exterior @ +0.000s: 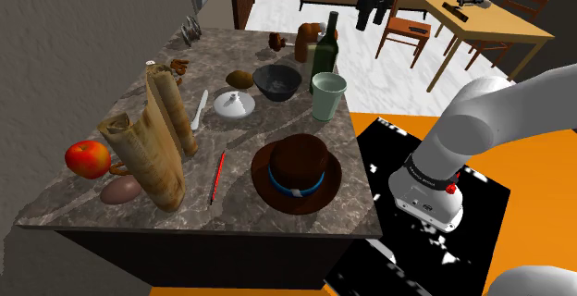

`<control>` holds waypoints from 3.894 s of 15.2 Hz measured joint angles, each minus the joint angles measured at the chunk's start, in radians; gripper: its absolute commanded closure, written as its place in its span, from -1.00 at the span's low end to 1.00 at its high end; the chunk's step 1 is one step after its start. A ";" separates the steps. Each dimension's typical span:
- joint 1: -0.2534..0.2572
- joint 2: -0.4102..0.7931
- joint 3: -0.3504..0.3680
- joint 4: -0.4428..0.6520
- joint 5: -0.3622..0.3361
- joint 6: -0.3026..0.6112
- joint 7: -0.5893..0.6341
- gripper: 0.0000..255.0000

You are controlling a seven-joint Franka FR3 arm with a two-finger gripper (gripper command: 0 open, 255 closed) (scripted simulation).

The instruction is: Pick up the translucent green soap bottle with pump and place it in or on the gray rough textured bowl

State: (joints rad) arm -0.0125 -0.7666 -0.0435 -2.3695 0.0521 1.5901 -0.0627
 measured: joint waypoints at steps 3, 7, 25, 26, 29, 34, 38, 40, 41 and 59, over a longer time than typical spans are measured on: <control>-0.005 0.027 -0.023 -0.004 -0.013 0.035 -0.032 -1.00; -0.015 0.086 -0.086 -0.037 -0.044 0.141 -0.120 -1.00; -0.001 0.661 -0.389 0.164 0.067 0.555 -0.629 -1.00; -0.003 0.696 -0.399 0.180 0.090 0.572 -0.663 -1.00; -0.017 0.828 -0.421 0.263 0.179 0.604 -0.775 -1.00; -0.065 1.016 -0.413 0.421 0.306 0.609 -0.913 -1.00; -0.081 1.068 -0.402 0.435 0.344 0.638 -0.950 -1.00; -0.084 1.088 -0.396 0.435 0.358 0.655 -0.959 -1.00; -0.086 1.099 -0.392 0.435 0.365 0.665 -0.965 -1.00; -0.085 1.109 -0.388 0.427 0.374 0.682 -0.969 1.00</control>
State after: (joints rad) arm -0.0978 0.3420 -0.4314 -1.9420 0.4266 2.2719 -1.0316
